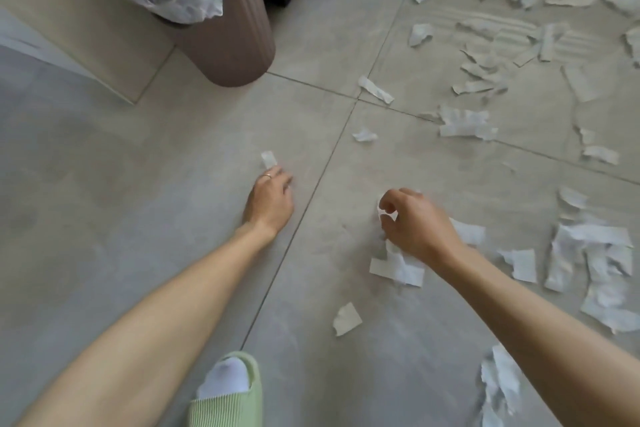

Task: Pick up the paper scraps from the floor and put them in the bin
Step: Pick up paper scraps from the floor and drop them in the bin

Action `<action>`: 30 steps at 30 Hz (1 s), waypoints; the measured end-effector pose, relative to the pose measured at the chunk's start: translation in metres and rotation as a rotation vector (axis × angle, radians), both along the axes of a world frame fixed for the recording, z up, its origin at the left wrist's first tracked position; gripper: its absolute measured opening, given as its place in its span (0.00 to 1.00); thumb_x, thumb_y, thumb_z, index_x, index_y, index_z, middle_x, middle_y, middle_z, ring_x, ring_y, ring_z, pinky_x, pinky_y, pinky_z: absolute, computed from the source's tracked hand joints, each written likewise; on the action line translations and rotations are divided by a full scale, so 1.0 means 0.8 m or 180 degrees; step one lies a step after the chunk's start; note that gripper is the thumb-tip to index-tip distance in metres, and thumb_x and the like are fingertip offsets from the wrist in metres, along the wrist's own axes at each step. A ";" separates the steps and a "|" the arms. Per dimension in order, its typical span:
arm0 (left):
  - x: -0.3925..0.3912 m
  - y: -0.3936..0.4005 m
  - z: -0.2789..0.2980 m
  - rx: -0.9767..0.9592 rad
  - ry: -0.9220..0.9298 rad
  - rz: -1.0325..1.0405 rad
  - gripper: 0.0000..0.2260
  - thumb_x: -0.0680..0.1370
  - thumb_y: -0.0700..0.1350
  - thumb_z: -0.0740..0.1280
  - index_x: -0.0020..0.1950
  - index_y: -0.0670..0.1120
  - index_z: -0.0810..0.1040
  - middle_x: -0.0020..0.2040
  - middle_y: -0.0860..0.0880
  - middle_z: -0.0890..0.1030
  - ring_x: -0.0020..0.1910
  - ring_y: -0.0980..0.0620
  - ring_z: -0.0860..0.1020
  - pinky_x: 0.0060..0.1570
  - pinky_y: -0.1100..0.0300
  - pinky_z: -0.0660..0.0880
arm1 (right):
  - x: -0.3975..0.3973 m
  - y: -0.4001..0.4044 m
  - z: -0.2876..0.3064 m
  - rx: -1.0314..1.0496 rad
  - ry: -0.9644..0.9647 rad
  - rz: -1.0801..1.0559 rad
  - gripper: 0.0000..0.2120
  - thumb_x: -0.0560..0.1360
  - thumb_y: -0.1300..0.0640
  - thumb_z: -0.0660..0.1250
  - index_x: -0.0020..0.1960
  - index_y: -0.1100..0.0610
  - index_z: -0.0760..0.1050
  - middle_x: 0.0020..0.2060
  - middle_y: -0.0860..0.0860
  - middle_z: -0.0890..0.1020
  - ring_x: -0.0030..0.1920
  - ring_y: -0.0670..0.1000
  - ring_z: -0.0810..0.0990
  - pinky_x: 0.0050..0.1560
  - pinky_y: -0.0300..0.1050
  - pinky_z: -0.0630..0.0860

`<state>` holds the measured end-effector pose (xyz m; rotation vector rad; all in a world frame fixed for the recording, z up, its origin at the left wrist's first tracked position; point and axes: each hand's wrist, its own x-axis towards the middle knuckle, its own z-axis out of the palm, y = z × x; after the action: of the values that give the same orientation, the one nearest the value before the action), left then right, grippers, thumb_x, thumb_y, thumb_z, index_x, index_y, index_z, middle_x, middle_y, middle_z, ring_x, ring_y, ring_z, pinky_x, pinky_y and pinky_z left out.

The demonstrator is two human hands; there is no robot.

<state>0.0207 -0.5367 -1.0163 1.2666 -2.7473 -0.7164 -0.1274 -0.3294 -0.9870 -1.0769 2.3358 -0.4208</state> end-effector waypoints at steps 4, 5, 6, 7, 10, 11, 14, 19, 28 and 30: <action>0.013 0.033 0.006 0.0167 0.0553 -0.0478 0.13 0.70 0.30 0.65 0.46 0.41 0.85 0.46 0.44 0.86 0.47 0.45 0.83 0.49 0.67 0.70 | 0.012 0.021 0.002 0.0045 0.0136 0.0201 0.09 0.75 0.56 0.63 0.54 0.53 0.76 0.51 0.51 0.79 0.48 0.56 0.78 0.42 0.50 0.77; 0.013 0.043 0.010 0.0253 0.0698 -0.0408 0.13 0.70 0.29 0.65 0.44 0.41 0.86 0.44 0.44 0.86 0.45 0.47 0.83 0.48 0.71 0.70 | 0.013 0.026 0.000 0.0003 0.0202 0.0242 0.10 0.75 0.57 0.63 0.55 0.53 0.76 0.52 0.51 0.78 0.49 0.57 0.78 0.42 0.49 0.76; 0.014 0.056 0.015 0.0355 0.0819 -0.0294 0.13 0.70 0.29 0.65 0.44 0.42 0.86 0.43 0.45 0.86 0.44 0.49 0.83 0.46 0.74 0.70 | 0.014 0.029 -0.001 -0.0060 0.0296 0.0292 0.11 0.75 0.57 0.63 0.56 0.54 0.76 0.53 0.51 0.78 0.50 0.57 0.78 0.42 0.49 0.76; 0.017 0.071 0.020 0.0510 0.0879 -0.0206 0.13 0.70 0.30 0.65 0.44 0.43 0.86 0.42 0.47 0.85 0.43 0.51 0.83 0.45 0.76 0.71 | 0.016 0.034 -0.003 -0.0124 0.0402 0.0353 0.11 0.75 0.57 0.63 0.56 0.54 0.76 0.54 0.51 0.77 0.52 0.57 0.77 0.41 0.48 0.75; 0.036 0.114 0.032 0.0907 0.0681 -0.0638 0.11 0.70 0.36 0.70 0.48 0.47 0.85 0.44 0.51 0.83 0.42 0.54 0.81 0.45 0.71 0.75 | 0.023 0.047 -0.009 -0.0147 0.0703 0.0505 0.15 0.74 0.52 0.64 0.59 0.55 0.74 0.60 0.54 0.75 0.58 0.59 0.75 0.40 0.47 0.73; 0.046 0.129 0.033 0.1018 0.0529 -0.0962 0.12 0.69 0.40 0.72 0.51 0.48 0.84 0.47 0.51 0.82 0.44 0.54 0.81 0.47 0.68 0.75 | 0.028 0.054 -0.011 -0.0010 0.0731 0.0560 0.19 0.73 0.49 0.65 0.62 0.54 0.72 0.63 0.54 0.72 0.60 0.59 0.73 0.42 0.48 0.74; 0.075 0.159 0.025 0.1318 0.0061 -0.1713 0.29 0.66 0.51 0.77 0.65 0.51 0.76 0.60 0.50 0.72 0.51 0.56 0.74 0.55 0.67 0.71 | 0.038 0.067 -0.017 0.0395 0.0682 0.0800 0.34 0.71 0.40 0.67 0.72 0.51 0.61 0.71 0.56 0.63 0.68 0.61 0.66 0.54 0.56 0.76; 0.086 0.170 -0.012 0.0957 0.0001 -0.2179 0.16 0.69 0.50 0.73 0.56 0.53 0.80 0.57 0.42 0.73 0.50 0.44 0.78 0.50 0.52 0.79 | 0.049 0.079 -0.022 0.0395 0.0985 0.0812 0.45 0.67 0.36 0.69 0.76 0.49 0.53 0.77 0.58 0.52 0.73 0.64 0.56 0.65 0.62 0.66; 0.023 0.142 0.001 0.0684 0.0355 -0.1332 0.08 0.72 0.36 0.69 0.47 0.46 0.83 0.43 0.47 0.82 0.43 0.48 0.80 0.46 0.62 0.73 | 0.027 0.079 -0.030 0.0249 0.0577 0.0132 0.11 0.75 0.56 0.63 0.55 0.58 0.75 0.56 0.58 0.73 0.59 0.63 0.71 0.50 0.53 0.73; -0.005 0.140 0.010 0.0731 0.0384 -0.1279 0.11 0.72 0.34 0.67 0.52 0.45 0.79 0.43 0.47 0.78 0.44 0.50 0.77 0.49 0.58 0.73 | 0.024 0.085 -0.028 -0.0003 0.0235 0.0123 0.07 0.74 0.62 0.60 0.49 0.59 0.75 0.47 0.57 0.76 0.50 0.62 0.75 0.43 0.52 0.75</action>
<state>0.0166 -0.4248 -1.0086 0.6635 -2.9099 -1.1225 -0.1080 -0.2614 -1.0094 -1.1542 2.3751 -0.3736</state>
